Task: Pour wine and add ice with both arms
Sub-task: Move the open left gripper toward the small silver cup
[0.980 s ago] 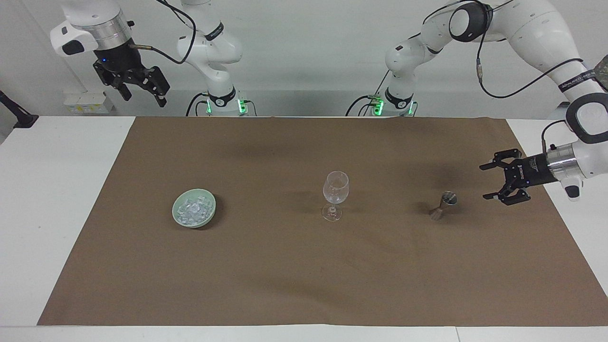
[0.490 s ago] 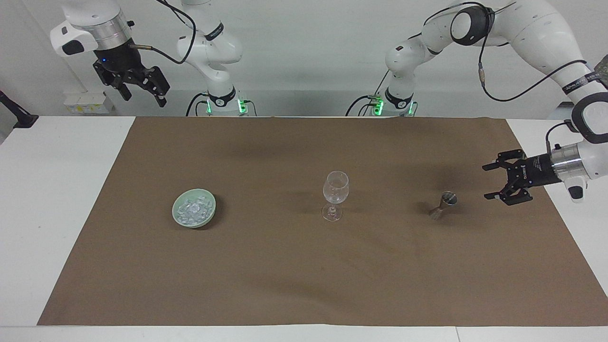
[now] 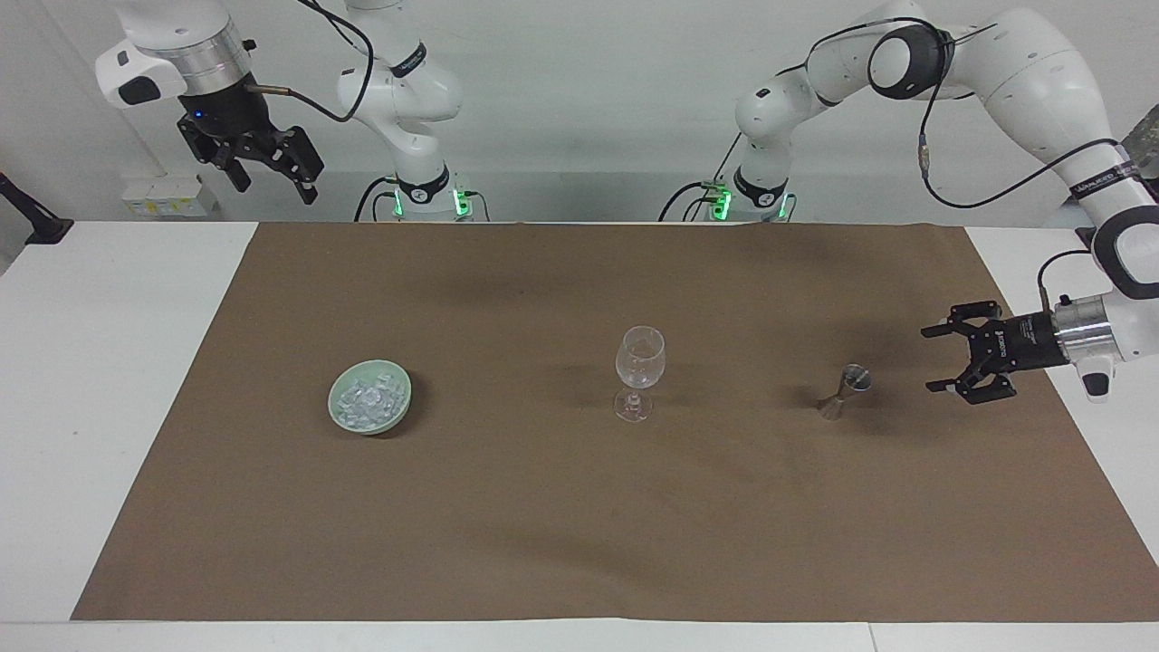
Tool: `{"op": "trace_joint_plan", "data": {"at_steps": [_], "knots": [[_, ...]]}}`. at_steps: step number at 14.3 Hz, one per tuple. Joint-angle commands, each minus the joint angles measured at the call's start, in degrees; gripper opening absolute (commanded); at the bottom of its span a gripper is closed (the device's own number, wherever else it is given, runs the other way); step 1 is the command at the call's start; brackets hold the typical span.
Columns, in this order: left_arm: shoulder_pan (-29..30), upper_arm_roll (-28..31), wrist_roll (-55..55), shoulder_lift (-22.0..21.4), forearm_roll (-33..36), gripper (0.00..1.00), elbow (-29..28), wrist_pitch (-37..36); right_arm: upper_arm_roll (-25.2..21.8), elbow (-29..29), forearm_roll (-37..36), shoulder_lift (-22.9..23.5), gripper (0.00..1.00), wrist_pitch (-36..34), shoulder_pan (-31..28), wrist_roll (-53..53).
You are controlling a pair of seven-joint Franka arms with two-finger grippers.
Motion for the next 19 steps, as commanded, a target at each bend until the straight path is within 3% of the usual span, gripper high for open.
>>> {"op": "trace_joint_plan", "data": {"at_steps": [1, 10, 19], "knots": [[1.91, -0.7, 1.54, 1.04, -4.13, 1.0, -3.68, 3.51, 0.29, -0.55, 0.47, -0.74, 1.0, -0.24, -0.51, -1.29], [3.94, -0.08, 5.5, 0.69, -17.42, 1.0, -16.6, 14.41, 0.29, -0.55, 0.47, -0.74, 1.0, -0.24, -0.51, -1.29], [5.34, 0.0, 13.3, 0.6, -25.78, 1.0, -23.47, 17.33, 0.29, -0.55, 0.47, -0.83, 1.0, -0.24, -0.51, -1.29]]}}
